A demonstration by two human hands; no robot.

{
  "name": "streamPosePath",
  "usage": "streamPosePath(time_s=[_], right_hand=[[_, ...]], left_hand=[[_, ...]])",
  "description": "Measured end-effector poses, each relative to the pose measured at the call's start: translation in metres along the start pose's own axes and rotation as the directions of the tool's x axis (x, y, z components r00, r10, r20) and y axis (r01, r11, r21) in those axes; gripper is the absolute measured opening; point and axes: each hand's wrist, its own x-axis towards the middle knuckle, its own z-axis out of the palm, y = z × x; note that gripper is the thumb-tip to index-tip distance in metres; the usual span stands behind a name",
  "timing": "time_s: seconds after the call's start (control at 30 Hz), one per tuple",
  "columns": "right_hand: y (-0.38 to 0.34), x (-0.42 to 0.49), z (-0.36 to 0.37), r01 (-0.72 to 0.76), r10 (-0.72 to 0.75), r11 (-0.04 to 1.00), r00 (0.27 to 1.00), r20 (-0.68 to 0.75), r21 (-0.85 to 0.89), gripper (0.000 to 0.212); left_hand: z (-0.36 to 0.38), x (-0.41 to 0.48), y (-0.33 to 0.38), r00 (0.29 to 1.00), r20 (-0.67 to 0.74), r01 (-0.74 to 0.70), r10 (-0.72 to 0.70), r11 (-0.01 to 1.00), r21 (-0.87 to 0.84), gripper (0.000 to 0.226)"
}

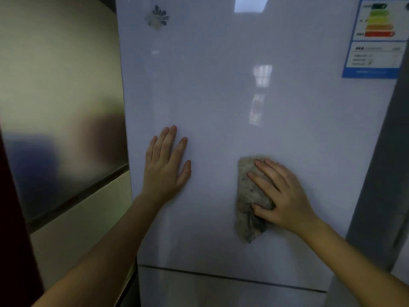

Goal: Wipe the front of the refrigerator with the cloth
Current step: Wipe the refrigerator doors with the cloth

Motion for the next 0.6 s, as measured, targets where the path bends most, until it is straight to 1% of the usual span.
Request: streamPosePath(time_s=[0.13,0.23,0.3,0.5,0.6], right_hand=[[-0.003,0.000,0.001,-0.038,0.038,0.999,0.999,-0.013,0.028,0.064],[-0.004,-0.017,0.002,0.032,-0.033,0.999,0.999,0.020,0.033,0.065],[0.004,-0.032,-0.004,0.049,-0.050,0.998,0.998,0.037,0.027,0.067],[0.037,-0.054,-0.032,-0.089,0.089,0.996,0.996,-0.008,-0.013,0.066],[0.034,-0.049,-0.030,-0.156,0.156,0.988,0.987,-0.032,-0.009,0.065]], left_hand=[[-0.007,0.003,0.009,0.999,0.030,0.034,-0.035,0.999,0.027,0.052],[-0.010,0.007,0.018,0.997,0.040,0.065,-0.067,0.997,0.050,0.051],[-0.011,0.010,0.024,0.997,0.034,0.061,-0.063,0.997,0.051,0.050],[-0.006,0.018,0.047,0.998,0.058,0.002,-0.003,1.000,0.022,0.051],[0.000,0.014,0.056,0.998,0.059,0.004,-0.005,1.000,0.025,0.051]])
